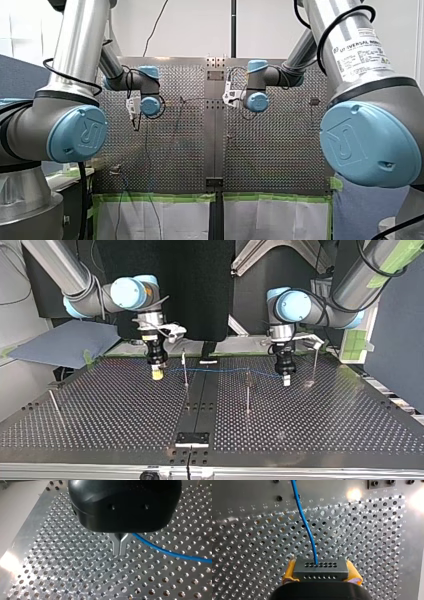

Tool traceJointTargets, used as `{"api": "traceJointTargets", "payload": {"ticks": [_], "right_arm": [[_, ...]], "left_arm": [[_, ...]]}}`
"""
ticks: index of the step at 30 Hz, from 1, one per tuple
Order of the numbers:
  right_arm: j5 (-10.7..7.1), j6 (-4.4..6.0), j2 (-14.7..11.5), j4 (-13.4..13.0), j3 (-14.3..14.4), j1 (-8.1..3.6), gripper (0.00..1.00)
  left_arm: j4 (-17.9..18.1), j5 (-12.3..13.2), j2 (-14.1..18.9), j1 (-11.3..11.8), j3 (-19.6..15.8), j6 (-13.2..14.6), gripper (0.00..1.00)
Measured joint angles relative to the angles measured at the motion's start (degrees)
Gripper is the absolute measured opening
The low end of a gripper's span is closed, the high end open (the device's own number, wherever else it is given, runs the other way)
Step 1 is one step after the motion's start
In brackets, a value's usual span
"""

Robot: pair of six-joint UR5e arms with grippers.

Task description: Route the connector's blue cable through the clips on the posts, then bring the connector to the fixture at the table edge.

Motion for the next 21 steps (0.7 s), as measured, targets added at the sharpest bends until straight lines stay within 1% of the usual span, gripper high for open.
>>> {"api": "traceJointTargets", "payload": {"ticks": [9,14,21], "right_arm": [[-0.18,0.04,0.0,-0.8,-0.5,-0.59,0.0],[-0.24,0.04,0.1,-0.8,-0.7,-0.94,0.0],[-0.24,0.1,0.2,-0.9,-1.1,-1.88,0.0]], "left_arm": [[0.0,0.5,-0.7,0.1,0.6,-0.6,0.0],[-0.7,0.6,-2.4,0.2,2.4,-0.9,0.0],[-1.2,0.8,-2.9,0.5,4.4,-2.1,0.0]]}}
